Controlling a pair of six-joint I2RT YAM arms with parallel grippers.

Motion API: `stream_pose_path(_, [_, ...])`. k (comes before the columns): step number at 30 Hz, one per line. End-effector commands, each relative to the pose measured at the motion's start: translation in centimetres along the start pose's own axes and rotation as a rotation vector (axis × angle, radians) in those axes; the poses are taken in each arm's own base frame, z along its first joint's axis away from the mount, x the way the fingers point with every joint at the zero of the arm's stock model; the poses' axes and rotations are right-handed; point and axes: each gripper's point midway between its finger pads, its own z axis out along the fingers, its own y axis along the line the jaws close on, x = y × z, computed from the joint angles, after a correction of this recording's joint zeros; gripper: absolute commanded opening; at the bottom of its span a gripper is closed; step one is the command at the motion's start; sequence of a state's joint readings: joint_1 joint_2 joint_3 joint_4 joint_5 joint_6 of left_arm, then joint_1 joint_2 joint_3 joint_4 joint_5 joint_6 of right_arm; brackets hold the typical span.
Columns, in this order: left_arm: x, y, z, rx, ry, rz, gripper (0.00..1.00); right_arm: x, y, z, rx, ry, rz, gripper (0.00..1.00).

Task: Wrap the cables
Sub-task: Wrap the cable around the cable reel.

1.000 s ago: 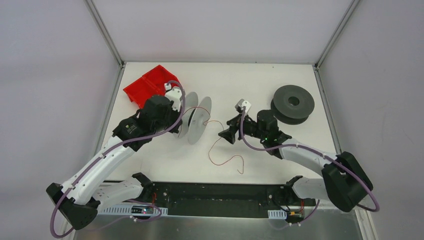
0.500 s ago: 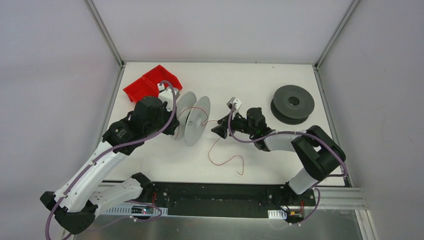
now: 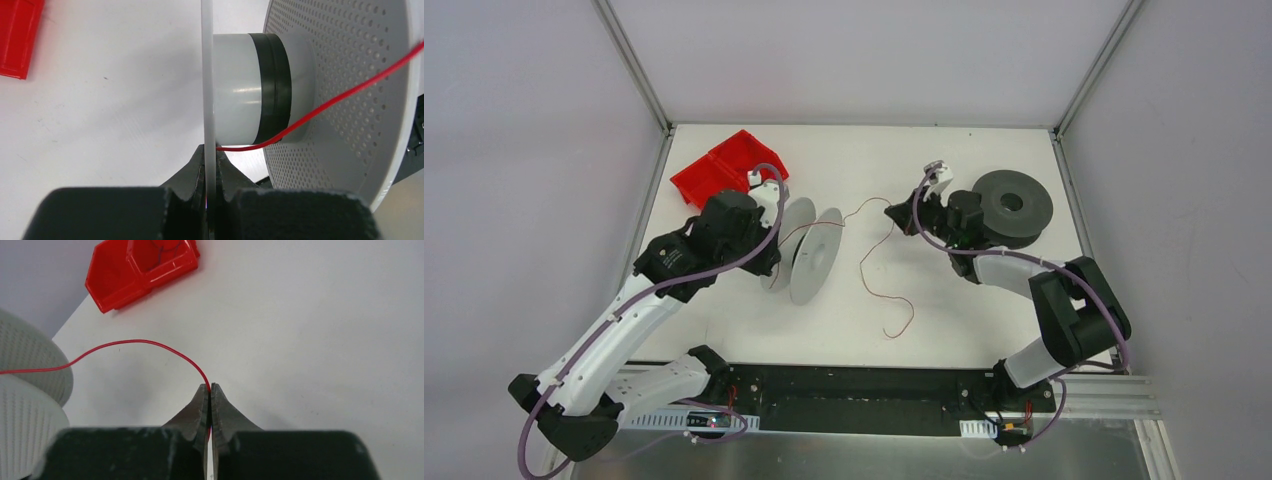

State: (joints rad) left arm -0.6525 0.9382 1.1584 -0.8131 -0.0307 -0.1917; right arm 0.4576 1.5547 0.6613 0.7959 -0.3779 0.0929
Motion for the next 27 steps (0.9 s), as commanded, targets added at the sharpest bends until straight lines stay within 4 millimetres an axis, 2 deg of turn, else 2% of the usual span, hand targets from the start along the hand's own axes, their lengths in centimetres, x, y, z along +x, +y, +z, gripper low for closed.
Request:
stream_pose_path(1, [-0.4,-0.6,-0.6,0.044,0.007,-0.01,0.0,-3.9,-0.9,-0.4,0.054,-0.058,0.002,0.0])
stream_pose_path(6, [0.1,-2.0,-0.6,0.201,0.055,-0.065,0.0,-2.4,-2.3,-0.1,0.096,0.015,0.036,0.0])
stream_pose_path(10, [0.7,-1.1,-0.2,0.173,0.085,-0.061,0.0,-2.8,-2.6,-0.1,0.112,0.011,0.042,0.0])
stream_pose_path(13, [0.6,-0.5,-0.2,0.148,0.084,-0.122,0.0,-2.7,-3.2,-0.3,0.137,0.029,0.043,0.0])
stream_pose_path(17, [-0.9,0.2,-0.6,0.12,0.041,-0.237,0.0,-0.5,-2.8,-0.6,0.125,0.083,0.053,0.0])
stream_pose_path(20, [-2.8,-0.5,-1.1,0.181,-0.014,-0.277,0.0,1.2,-2.3,-0.6,0.149,0.111,0.016,0.0])
stream_pose_path(24, [-5.9,-1.4,-1.7,0.258,-0.07,-0.332,0.0,2.3,0.1,-0.4,0.149,0.159,0.045,0.0])
stream_pose_path(27, [-7.4,-1.7,-2.1,0.304,-0.113,-0.363,0.0,2.7,1.7,-0.4,0.127,0.166,0.05,0.0])
